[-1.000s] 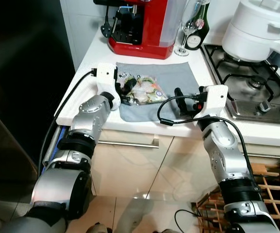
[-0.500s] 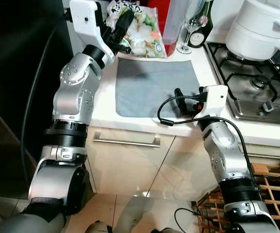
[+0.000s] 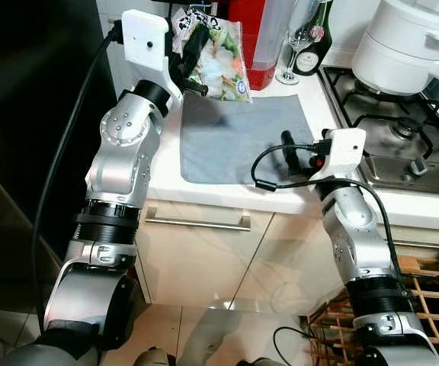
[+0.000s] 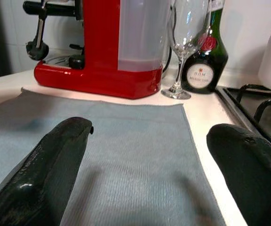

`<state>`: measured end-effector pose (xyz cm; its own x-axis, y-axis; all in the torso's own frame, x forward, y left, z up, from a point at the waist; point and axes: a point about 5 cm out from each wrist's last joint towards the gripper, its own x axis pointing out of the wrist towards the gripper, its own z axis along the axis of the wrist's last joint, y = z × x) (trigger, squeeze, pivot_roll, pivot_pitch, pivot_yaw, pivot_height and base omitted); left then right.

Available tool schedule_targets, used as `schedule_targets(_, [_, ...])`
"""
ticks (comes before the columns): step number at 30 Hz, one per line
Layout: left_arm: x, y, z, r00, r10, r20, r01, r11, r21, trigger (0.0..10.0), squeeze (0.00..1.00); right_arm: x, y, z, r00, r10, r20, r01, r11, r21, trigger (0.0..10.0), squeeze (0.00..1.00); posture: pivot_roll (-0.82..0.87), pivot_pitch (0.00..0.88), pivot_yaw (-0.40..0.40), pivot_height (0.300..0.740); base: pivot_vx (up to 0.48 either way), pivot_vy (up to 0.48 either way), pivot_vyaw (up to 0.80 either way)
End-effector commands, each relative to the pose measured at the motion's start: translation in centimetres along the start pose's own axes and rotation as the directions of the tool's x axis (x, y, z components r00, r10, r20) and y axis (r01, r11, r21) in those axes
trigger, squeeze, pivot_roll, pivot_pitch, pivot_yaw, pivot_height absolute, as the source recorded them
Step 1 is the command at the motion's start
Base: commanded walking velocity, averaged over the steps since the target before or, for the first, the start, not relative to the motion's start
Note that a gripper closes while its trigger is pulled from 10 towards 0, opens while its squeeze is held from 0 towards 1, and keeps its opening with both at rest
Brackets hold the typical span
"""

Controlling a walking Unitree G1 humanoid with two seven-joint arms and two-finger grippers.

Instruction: Restocking fridge

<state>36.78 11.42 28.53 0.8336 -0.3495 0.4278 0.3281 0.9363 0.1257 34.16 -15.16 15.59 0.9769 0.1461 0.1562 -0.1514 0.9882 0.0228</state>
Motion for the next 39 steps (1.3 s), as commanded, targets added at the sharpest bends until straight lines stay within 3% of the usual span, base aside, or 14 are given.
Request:
schedule_targets(1, [0.1, -0.1, 0.9, 0.999, 0.006, 0.044, -0.007, 1.000, 0.030, 10.0, 0.00, 0.0, -0.8, 0.6, 0.999, -0.031, 0.027, 0.031, 1.000, -0.006, 10.0, 0.00, -0.02, 0.000, -0.078, 0.740, 0.000, 0.000, 0.00])
schedule_targets(8, [0.2, 0.4, 0.5, 0.998, 0.046, 0.033, -0.047, 0.998, 0.042, 10.0, 0.00, 0.1, -0.5, 0.4, 0.999, -0.036, 0.026, 0.036, 0.999, -0.002, 10.0, 0.00, -0.02, 0.000, -0.072, 0.740, -0.411, 0.000, 0.00])
schedule_targets(31, [0.1, 0.0, -0.5, 0.999, 0.037, 0.005, -0.037, 0.999, 0.033, 10.0, 0.00, -0.4, -0.5, -0.2, 0.999, -0.044, 0.009, 0.044, 0.999, -0.004, 10.0, 0.00, -0.03, 0.000, -0.061, 0.740, -0.422, 0.000, 0.00])
schedule_targets(36, [-0.6, 0.1, -1.7, 0.998, 0.047, -0.034, -0.046, 0.999, 0.023, 10.0, 0.00, -0.8, -0.8, -0.5, 0.998, -0.056, 0.000, 0.056, 0.998, -0.009, 10.0, 0.00, -0.04, 0.000, -0.049, 0.740, -0.076, 0.000, 0.00])
schedule_targets(39, [-1.9, 0.1, -3.0, 0.996, 0.044, -0.076, -0.043, 0.999, 0.016, 10.0, 0.00, -1.2, -1.2, -0.7, 0.997, -0.072, -0.008, 0.072, 0.997, -0.012, 10.0, 0.00, -0.04, 0.000, -0.040, 0.740, 0.000, 0.000, 0.00])
